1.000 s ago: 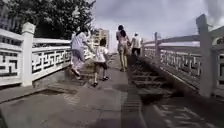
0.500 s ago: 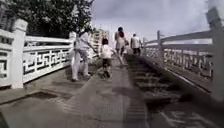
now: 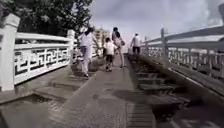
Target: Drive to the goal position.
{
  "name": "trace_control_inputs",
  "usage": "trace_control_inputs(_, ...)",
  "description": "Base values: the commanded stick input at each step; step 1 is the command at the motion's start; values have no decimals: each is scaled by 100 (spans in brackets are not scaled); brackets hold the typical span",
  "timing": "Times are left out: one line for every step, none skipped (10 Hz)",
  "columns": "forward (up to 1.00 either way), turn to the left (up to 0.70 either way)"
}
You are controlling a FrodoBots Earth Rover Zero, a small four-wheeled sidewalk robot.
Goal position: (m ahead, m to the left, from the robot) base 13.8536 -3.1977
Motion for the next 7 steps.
trace_control_inputs(45, 0)
trace_control_inputs(45, 0)
trace_control_inputs(45, 0)
trace_control_inputs(45, 0)
trace_control_inputs(45, 0)
trace_control_inputs(45, 0)
trace_control_inputs(45, 0)
